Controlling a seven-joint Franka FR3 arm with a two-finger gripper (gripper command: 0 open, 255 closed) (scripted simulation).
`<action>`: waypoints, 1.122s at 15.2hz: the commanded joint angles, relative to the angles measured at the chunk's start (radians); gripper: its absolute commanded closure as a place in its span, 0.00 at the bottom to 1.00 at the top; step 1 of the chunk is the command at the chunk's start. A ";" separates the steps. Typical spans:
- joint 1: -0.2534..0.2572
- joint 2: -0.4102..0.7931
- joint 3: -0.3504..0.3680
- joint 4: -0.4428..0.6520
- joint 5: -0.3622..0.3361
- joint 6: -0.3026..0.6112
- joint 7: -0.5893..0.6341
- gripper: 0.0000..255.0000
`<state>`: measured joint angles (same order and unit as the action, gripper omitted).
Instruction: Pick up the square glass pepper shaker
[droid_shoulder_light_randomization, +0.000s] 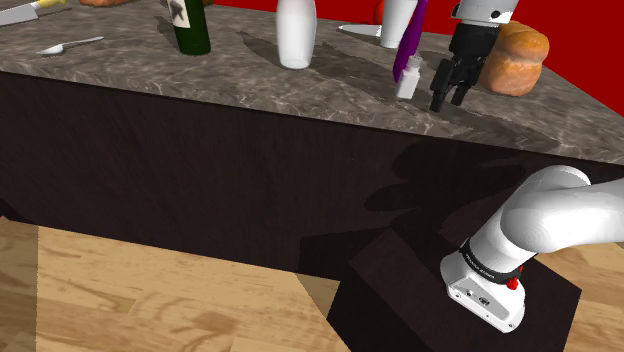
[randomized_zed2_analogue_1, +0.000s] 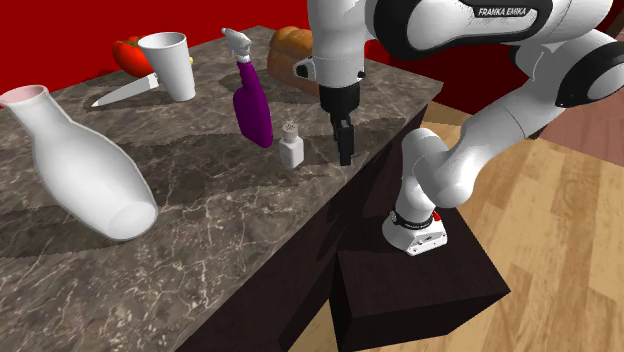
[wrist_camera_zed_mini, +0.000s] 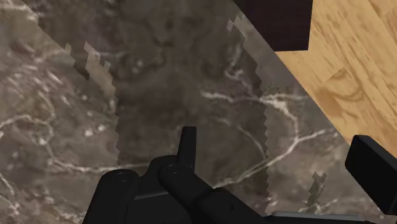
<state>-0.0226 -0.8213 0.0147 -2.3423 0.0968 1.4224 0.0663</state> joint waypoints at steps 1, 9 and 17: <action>0.000 0.000 0.000 0.000 0.000 0.000 0.000 0.00; -0.008 0.250 0.037 0.341 -0.058 -0.035 0.021 0.00; -0.011 0.327 0.054 0.418 -0.084 -0.013 0.031 0.00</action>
<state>-0.0344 -0.4931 0.0675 -1.9098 0.0119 1.3954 0.0952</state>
